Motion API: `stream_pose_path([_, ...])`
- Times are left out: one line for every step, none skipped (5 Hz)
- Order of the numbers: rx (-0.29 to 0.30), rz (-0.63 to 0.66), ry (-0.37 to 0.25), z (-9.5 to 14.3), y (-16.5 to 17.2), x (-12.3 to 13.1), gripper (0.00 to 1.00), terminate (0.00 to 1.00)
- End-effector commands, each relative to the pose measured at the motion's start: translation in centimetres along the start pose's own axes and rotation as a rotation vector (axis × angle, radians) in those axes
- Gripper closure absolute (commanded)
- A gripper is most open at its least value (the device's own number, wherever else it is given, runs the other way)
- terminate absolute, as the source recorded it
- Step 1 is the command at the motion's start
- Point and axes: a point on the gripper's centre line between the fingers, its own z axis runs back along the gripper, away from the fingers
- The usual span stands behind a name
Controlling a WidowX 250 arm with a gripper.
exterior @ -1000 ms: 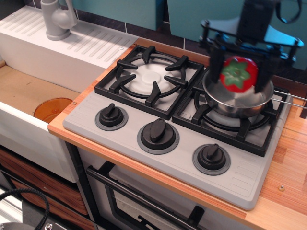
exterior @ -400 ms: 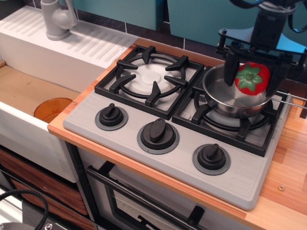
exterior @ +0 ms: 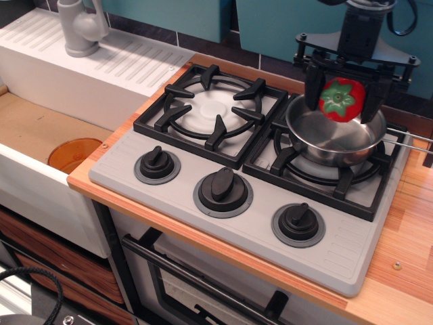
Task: Put strawberry in pot or pan an put pot or pan on stove
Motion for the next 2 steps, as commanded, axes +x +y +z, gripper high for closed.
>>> stream_pose_path([0.008, 0.004, -0.057, 0.83, -0.66, 0.92, 0.0, 0.0])
stream_pose_path([0.022, 0.024, -0.054, 1.25, -1.02, 0.31, 0.0, 0.0])
